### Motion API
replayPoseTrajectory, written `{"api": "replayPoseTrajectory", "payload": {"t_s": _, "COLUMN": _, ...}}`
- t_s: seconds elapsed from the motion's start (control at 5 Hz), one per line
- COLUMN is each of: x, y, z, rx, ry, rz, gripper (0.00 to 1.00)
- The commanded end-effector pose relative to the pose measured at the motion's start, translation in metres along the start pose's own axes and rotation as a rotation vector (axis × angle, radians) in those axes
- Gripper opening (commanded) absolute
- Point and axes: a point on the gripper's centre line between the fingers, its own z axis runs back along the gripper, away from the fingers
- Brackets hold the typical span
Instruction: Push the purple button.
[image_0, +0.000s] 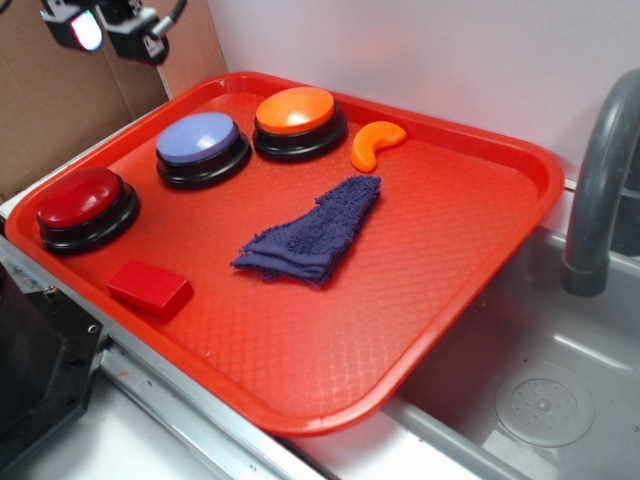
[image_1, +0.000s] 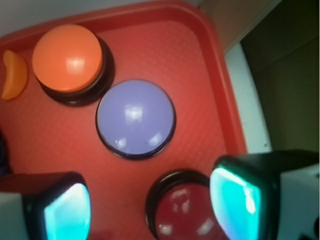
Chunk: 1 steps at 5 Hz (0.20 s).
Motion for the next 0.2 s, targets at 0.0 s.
{"api": "replayPoseTrajectory", "payload": {"t_s": 0.0, "x": -0.0001, "y": 0.0047, "z": 0.0294, "rx": -0.033, "ry": -0.127, "rz": 0.018, "gripper": 1.00}}
